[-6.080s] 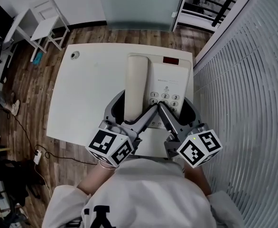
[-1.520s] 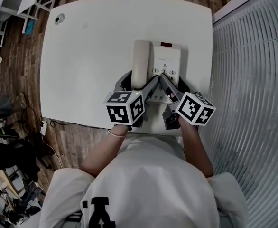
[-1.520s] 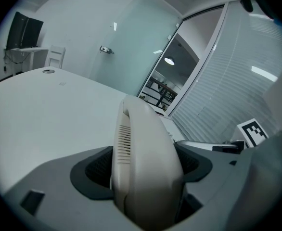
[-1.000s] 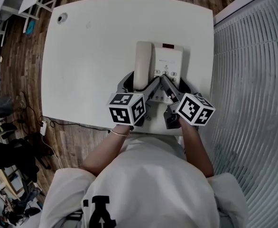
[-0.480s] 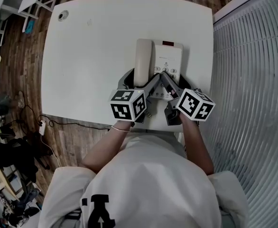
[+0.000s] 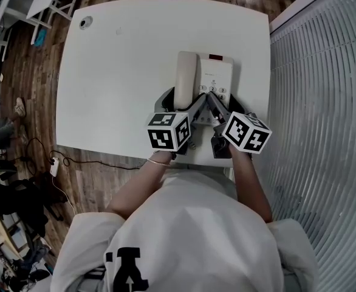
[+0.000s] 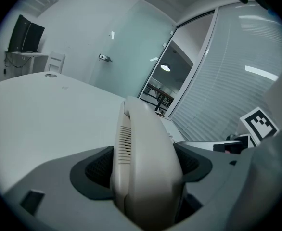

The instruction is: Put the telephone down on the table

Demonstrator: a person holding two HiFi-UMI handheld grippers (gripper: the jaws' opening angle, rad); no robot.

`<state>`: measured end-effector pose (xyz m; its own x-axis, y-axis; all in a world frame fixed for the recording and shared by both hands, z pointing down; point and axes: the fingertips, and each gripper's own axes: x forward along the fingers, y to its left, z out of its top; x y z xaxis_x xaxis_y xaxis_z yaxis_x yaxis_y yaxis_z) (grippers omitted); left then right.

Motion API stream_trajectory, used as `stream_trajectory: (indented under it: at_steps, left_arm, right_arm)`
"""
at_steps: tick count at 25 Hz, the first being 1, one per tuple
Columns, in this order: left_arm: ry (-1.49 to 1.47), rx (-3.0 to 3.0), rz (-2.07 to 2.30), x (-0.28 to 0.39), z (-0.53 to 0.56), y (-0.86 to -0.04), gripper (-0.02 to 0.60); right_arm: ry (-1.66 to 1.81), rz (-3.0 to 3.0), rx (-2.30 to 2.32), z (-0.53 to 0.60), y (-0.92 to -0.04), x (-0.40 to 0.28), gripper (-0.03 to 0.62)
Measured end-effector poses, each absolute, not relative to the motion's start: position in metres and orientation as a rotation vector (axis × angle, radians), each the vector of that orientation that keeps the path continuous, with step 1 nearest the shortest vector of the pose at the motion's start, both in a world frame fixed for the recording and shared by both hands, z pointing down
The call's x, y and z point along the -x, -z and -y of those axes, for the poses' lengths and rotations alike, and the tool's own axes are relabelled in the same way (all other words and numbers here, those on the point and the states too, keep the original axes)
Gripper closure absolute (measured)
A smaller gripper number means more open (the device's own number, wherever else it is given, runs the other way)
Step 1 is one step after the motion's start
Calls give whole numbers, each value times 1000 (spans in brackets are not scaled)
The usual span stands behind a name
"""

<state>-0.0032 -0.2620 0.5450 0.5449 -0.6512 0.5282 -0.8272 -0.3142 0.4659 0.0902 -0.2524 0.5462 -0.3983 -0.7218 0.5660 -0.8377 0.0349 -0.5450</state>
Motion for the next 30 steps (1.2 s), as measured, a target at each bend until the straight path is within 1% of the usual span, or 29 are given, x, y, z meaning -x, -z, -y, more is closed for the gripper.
stream_trajectory:
  at_steps: [5,9,13,15,17,18,19,20,22,23,24,25,30]
  left_arm:
    - [-280,-2161,1233,9,268,-522,195]
    - [-209,-2275,1339,23,272,-475,195]
    - [-98,-2386,1357,20,275,-424,195]
    - [-40,-2426,1327,16,274,-402,207]
    - [-3,-2449,1292,13,270,-385,339]
    - [5,-2464,1281,11,268,-378,357]
    - [8,-2482,1275,8,267,-371,363]
    - [13,-2499,1273,5,267,-365,387]
    - [27,-2522,1276,1,267,-353,424]
    - [35,-2528,1282,1,267,-347,459]
    - [46,-2531,1286,3,267,-340,529]
    - [63,-2532,1283,4,266,-334,571]
    - [143,-2552,1235,2,261,-309,577]
  right_arm:
    - [-1115,2216,-1682,254,-527,-95,275]
    - [-1053,2288,-1738,255,-493,-106,275]
    - [-860,2395,-1730,259,-445,-101,277]
    - [-772,2459,-1727,260,-421,-93,292]
    - [-717,2526,-1710,258,-399,-84,327]
    - [-692,2557,-1700,257,-388,-81,346]
    - [-662,2586,-1698,257,-378,-80,368]
    - [-626,2609,-1708,258,-369,-81,399]
    - [-529,2638,-1756,260,-350,-85,491]
    - [-474,2643,-1781,260,-342,-86,525]
    - [-424,2648,-1794,260,-334,-86,538]
    - [-386,2661,-1792,258,-327,-85,547]
    - [-385,2801,-1716,251,-304,-72,565]
